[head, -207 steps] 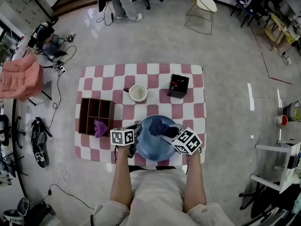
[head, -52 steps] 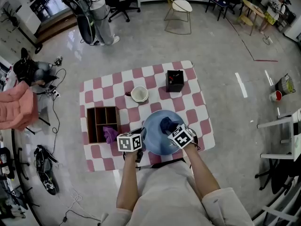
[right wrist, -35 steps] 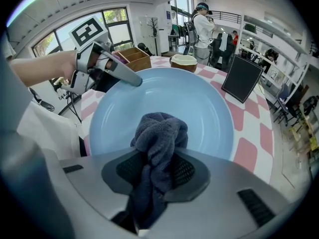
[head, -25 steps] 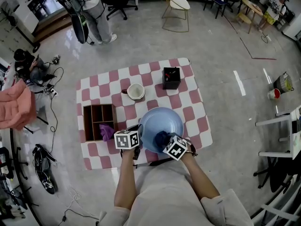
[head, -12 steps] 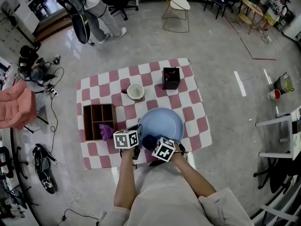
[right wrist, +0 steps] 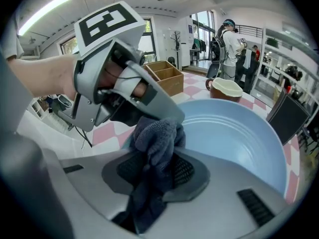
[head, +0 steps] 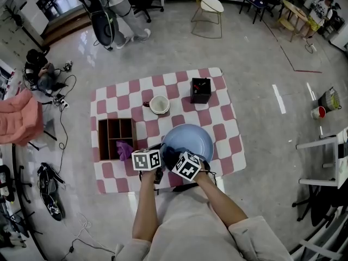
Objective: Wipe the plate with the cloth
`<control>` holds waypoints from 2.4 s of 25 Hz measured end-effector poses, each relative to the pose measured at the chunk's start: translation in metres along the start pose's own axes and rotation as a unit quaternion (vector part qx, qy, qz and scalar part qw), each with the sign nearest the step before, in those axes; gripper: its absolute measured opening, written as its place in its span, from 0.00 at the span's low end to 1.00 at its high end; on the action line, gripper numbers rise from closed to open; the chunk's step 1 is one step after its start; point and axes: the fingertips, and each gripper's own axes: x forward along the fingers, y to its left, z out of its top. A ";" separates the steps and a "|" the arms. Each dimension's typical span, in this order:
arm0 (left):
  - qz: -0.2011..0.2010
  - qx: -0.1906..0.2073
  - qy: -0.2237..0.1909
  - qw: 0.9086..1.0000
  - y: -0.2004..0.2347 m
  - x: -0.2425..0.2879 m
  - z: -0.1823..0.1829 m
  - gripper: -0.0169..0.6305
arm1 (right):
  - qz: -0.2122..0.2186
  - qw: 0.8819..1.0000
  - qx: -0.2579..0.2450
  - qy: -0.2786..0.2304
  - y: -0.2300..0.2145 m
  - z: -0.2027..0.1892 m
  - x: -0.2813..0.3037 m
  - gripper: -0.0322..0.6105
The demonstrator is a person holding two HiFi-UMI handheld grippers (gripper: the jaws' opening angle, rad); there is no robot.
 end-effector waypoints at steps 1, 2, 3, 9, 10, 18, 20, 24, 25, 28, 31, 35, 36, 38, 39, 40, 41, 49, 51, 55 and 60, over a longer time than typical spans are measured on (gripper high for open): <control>0.001 -0.001 0.000 1.000 0.000 -0.001 0.000 0.07 | -0.001 1.000 -0.001 0.000 -0.003 0.002 0.000 0.23; 0.002 -0.002 0.001 1.000 0.001 -0.001 0.000 0.07 | 0.000 1.000 -0.004 0.002 -0.006 0.004 0.000 0.23; 0.003 -0.002 0.002 1.000 0.002 -0.001 -0.001 0.07 | 0.001 1.000 -0.007 0.004 -0.008 0.005 0.000 0.24; 0.002 -0.008 0.007 1.000 0.007 0.000 -0.006 0.07 | 0.001 1.000 -0.013 0.013 -0.016 0.002 -0.002 0.24; -0.001 -0.008 0.006 1.000 0.007 0.001 -0.007 0.07 | 0.002 1.000 -0.016 0.015 -0.018 0.002 -0.002 0.24; -0.010 -0.014 0.016 1.000 0.001 0.002 -0.009 0.07 | -0.040 0.996 0.076 -0.007 -0.067 -0.018 -0.016 0.25; -0.007 -0.012 0.019 1.000 0.002 0.002 -0.010 0.07 | -0.049 0.996 0.073 -0.005 -0.072 -0.013 -0.016 0.25; -0.009 0.000 0.019 1.000 -0.002 0.000 -0.009 0.07 | -0.070 0.996 0.055 -0.009 -0.078 0.004 -0.015 0.25; -0.009 0.004 0.017 1.000 -0.002 0.000 -0.008 0.07 | -0.073 0.996 0.051 -0.012 -0.080 0.009 -0.015 0.25; -0.010 0.008 0.011 1.000 -0.002 -0.003 -0.005 0.07 | -0.074 0.996 0.041 -0.016 -0.084 0.019 -0.015 0.25; -0.012 0.007 0.009 1.000 -0.005 -0.005 -0.006 0.07 | -0.076 0.996 0.042 -0.021 -0.086 0.020 -0.016 0.25; -0.018 -0.011 0.009 1.000 -0.004 -0.006 -0.007 0.07 | -0.099 0.994 0.039 -0.014 -0.097 0.016 -0.017 0.25; -0.019 -0.012 0.008 1.000 -0.004 -0.006 -0.006 0.07 | -0.109 0.993 0.038 -0.011 -0.102 0.015 -0.018 0.25; -0.019 -0.009 0.006 1.000 -0.004 -0.006 -0.004 0.08 | -0.124 0.991 0.039 -0.008 -0.112 0.012 -0.020 0.25; -0.019 -0.009 0.006 1.000 -0.004 -0.006 -0.005 0.08 | -0.130 0.991 0.042 -0.006 -0.116 0.010 -0.022 0.25; -0.019 -0.009 0.006 1.000 -0.005 -0.007 -0.006 0.08 | -0.135 0.990 0.045 -0.005 -0.119 0.007 -0.024 0.25; -0.019 -0.009 0.006 1.000 -0.005 -0.007 -0.006 0.08 | -0.139 0.989 0.049 -0.004 -0.122 0.005 -0.026 0.25; -0.019 -0.006 0.006 1.000 -0.007 -0.009 -0.005 0.09 | -0.163 0.983 0.077 0.019 -0.147 -0.024 -0.040 0.25; -0.019 -0.006 0.006 1.000 -0.007 -0.009 -0.006 0.09 | -0.168 0.982 0.079 0.026 -0.150 -0.032 -0.042 0.25; -0.019 -0.008 0.006 1.000 -0.006 -0.009 -0.010 0.09 | -0.168 0.981 0.079 0.049 -0.152 -0.051 -0.049 0.25; -0.024 -0.012 0.004 1.000 -0.005 -0.009 -0.009 0.09 | -0.156 0.982 0.066 0.089 -0.146 -0.078 -0.057 0.24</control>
